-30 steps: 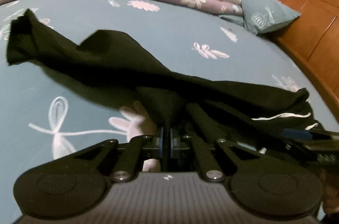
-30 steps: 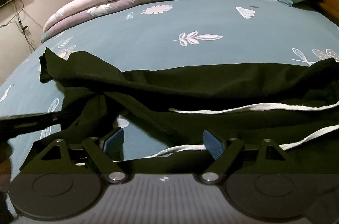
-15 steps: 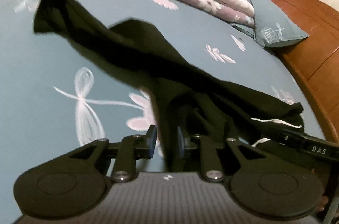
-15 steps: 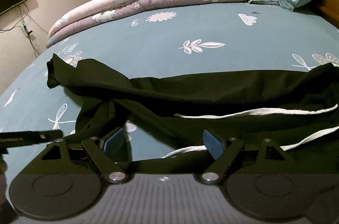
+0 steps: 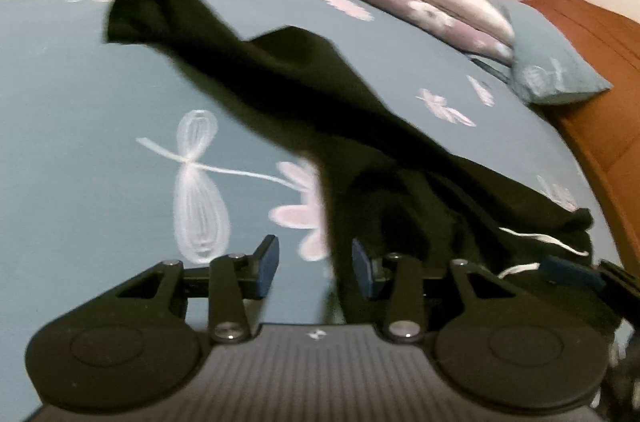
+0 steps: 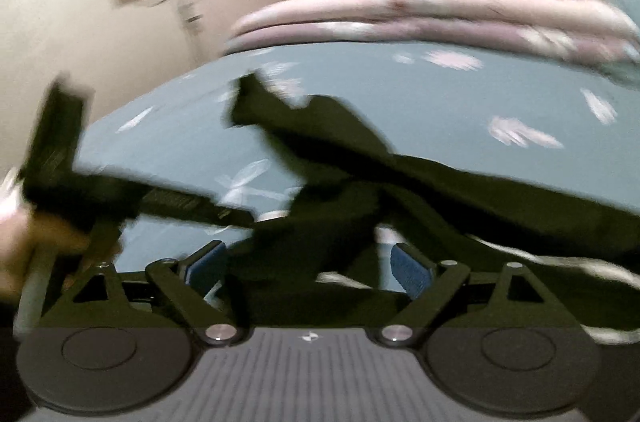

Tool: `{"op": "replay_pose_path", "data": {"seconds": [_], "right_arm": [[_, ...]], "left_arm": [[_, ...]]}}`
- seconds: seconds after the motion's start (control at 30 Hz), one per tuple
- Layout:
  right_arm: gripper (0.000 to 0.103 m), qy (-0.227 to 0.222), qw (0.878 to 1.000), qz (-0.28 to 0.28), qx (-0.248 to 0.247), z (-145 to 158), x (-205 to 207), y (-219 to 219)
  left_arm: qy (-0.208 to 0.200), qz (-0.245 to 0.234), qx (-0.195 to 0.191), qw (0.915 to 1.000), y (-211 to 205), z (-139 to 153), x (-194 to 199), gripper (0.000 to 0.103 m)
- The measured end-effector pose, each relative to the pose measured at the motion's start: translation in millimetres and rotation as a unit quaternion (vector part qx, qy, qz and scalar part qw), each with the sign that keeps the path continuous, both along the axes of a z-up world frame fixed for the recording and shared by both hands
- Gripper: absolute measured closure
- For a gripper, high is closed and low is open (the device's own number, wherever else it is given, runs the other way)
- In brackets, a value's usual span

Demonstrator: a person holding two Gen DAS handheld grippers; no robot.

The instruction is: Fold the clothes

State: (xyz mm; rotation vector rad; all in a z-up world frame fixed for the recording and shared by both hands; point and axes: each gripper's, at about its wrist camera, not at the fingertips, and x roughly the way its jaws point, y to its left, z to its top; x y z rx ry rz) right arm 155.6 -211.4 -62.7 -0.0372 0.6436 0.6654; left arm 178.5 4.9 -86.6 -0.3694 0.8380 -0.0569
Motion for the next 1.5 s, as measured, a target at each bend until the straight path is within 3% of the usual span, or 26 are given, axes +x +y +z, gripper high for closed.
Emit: {"op": "replay_pose_path", "data": {"seconds": [0.1,0.13,0.17,0.23,0.27,0.37,0.43,0.57,0.7,0.8,0.87,0.93,1.03,1.1,1.17,1.33,1.4,1.43,1.47,1.5], "right_arm": [[0.009,-0.042,0.997,0.046,-0.051,-2.0,-18.5,29.5],[0.019,-0.054,0.994,0.05,-0.077,-5.2,-22.4,40.3],[0.051,-0.053,0.992,0.053,-0.106,-10.7,-22.5,48.1],[0.087,-0.046,0.988,0.047,-0.142,-18.9,-19.3,54.6],[0.088,-0.04,0.987,0.036,-0.149,-20.9,-16.2,52.8],[0.088,-0.002,0.996,-0.007,-0.093,-13.7,-0.2,22.0],[0.088,0.005,0.996,-0.039,-0.083,-10.3,8.1,0.3],[0.088,0.04,0.982,-0.144,-0.113,-21.7,29.7,-32.8],[0.087,0.054,0.978,-0.165,-0.115,-28.4,30.3,-47.3],[0.081,0.052,0.976,-0.175,-0.121,-28.0,29.5,-48.5],[0.068,0.051,0.973,-0.188,-0.122,-27.8,30.1,-49.2],[0.064,0.04,0.974,-0.19,-0.115,-22.4,23.7,-50.3],[0.053,0.03,0.977,-0.188,-0.097,-15.4,21.9,-51.4],[0.053,0.027,0.978,-0.186,-0.091,-13.5,21.7,-51.3],[0.052,0.025,0.979,-0.182,-0.087,-12.6,22.2,-50.6],[0.051,0.024,0.98,-0.182,-0.083,-10.7,20.7,-51.3],[0.048,0.024,0.98,-0.182,-0.079,-9.5,19.7,-52.0],[0.046,0.024,0.98,-0.182,-0.078,-9.2,19.7,-52.5],[0.046,0.023,0.98,-0.183,-0.076,-8.9,19.6,-53.0],[0.046,0.023,0.98,-0.183,-0.075,-8.2,19.4,-53.2]], "left_arm": [[0.004,0.009,0.006,0.9999,7.1,1.1,-9.2,0.063],[0.004,0.009,0.006,0.9999,7.1,1.6,-10.8,0.062],[0.004,0.008,0.005,1.0,6.8,1.8,-12.5,0.062],[0.003,0.001,0.002,1.0,6.6,3.2,-14.6,0.062],[0.001,-0.003,0.003,1.0,5.8,4.5,-15.9,0.061],[-0.004,-0.02,0.014,0.9997,2.5,8.7,-20.0,0.057],[-0.009,-0.031,0.023,0.9992,-1.6,11.1,-22.6,0.056],[-0.01,-0.05,0.034,0.9981,-11.3,12.1,-23.8,0.056],[-0.017,-0.079,0.049,0.9956,-27.0,13.4,-26.0,0.055],[-0.028,-0.11,0.069,0.9911,-41.8,13.5,-28.8,0.042],[-0.029,-0.12,0.085,0.9887,-49.8,12.1,-29.9,0.042],[-0.028,-0.119,0.089,0.9885,-50.9,11.0,-31.2,0.041],[-0.023,-0.095,0.054,0.9938,-39.3,9.8,-30.1,0.04],[-0.007,-0.081,-0.023,0.9964,-26.1,2.8,-26.2,0.035],[0.012,-0.079,-0.092,0.9926,-17.1,-6.1,-22.3,0.035],[0.03,-0.049,-0.097,0.9936,-15.3,-20.1,-20.5,0.034],[0.033,-0.054,-0.136,0.9887,-13.1,-24.4,-19.6,0.038],[0.031,-0.055,-0.149,0.9868,-13.3,-25.9,-19.2,0.045],[0.026,-0.047,-0.132,0.9899,-16.2,-24.6,-19.1,0.074],[0.02,-0.038,-0.114,0.9925,-19.1,-23.2,-19.0,0.091]]}}
